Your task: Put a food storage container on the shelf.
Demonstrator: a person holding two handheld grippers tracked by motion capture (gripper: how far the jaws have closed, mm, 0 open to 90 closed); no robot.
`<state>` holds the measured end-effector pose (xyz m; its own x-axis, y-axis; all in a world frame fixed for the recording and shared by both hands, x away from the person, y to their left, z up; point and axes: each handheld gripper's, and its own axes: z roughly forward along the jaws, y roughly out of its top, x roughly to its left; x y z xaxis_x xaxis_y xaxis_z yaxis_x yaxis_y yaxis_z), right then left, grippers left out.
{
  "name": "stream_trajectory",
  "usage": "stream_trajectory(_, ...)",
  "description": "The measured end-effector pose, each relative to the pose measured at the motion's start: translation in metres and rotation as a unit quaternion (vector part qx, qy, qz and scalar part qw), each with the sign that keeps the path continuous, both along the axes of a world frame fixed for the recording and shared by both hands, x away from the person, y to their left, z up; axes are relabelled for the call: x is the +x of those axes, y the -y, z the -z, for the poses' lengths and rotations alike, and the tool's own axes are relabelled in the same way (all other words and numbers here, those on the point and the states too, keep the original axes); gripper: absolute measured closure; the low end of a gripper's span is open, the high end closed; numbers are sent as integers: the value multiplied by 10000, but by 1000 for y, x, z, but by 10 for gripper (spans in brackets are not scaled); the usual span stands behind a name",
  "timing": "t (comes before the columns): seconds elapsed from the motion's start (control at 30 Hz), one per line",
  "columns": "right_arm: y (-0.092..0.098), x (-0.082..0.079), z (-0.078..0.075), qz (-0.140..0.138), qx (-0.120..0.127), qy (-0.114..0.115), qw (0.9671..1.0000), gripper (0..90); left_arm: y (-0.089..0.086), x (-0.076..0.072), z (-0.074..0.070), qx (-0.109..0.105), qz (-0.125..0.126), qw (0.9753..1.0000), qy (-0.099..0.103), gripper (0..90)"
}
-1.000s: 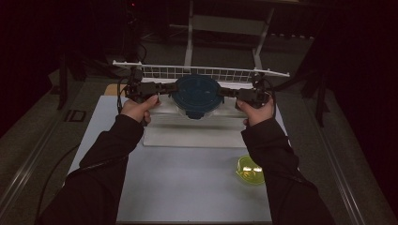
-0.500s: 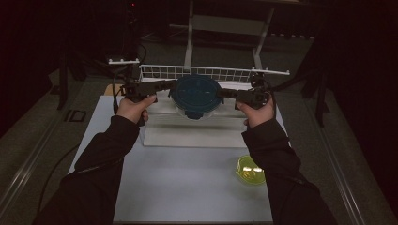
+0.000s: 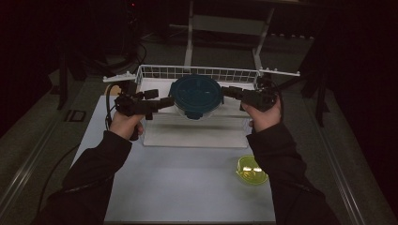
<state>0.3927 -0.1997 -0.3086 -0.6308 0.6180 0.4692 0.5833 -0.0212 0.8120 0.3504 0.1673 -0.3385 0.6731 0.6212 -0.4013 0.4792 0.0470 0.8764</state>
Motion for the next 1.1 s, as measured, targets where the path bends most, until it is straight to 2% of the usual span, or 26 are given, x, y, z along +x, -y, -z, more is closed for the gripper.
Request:
stream_trajectory(0.07,-1,-6,-1,-64,14,36,10000,511,0,-7,2,18,24,10000,80,9)
stream_trajectory(0.17,-3,-16,-2,-187,40,102,9998,516,-1,-15,3,104,13,9998,175,8)
stream_trajectory(0.23,-6,-24,-1,-309,88,106,9994,539,-2,-27,8,237,-10,9993,273,8)
stream_trajectory(0.37,-11,-36,1,-511,67,123,9986,596,-3,-36,13,323,15,9990,308,6)
stream_trajectory(0.4,-14,-41,2,-606,88,100,9981,616,-3,-43,19,430,3,9984,363,6)
stream_trajectory(0.5,-19,-48,7,-781,92,38,9969,650,-4,-52,27,526,27,9979,388,6)
stream_trajectory(0.67,-33,-61,16,-1084,35,4,9941,779,-6,-64,40,483,93,9980,393,6)
stream_trajectory(0.8,-45,-67,22,-1291,-49,-33,9916,883,-5,-74,55,541,154,9973,473,6)
stream_trajectory(0.83,-47,-67,23,-1316,-51,-63,9913,896,-5,-76,61,499,267,9972,490,7)
stream_trajectory(0.9,-53,-67,26,-1362,-83,-99,9906,898,-3,-79,71,515,405,9968,462,6)
stream_trajectory(0.97,-58,-66,28,-1368,-90,-128,9905,899,-2,-81,74,559,412,9965,469,6)
stream_trajectory(1.0,-60,-65,29,-1370,-104,-142,9904,899,1,-85,85,705,413,9957,439,6)
stream_trajectory(1.1,-63,-63,30,-1333,-111,-142,9909,899,4,-89,97,756,454,9954,373,6)
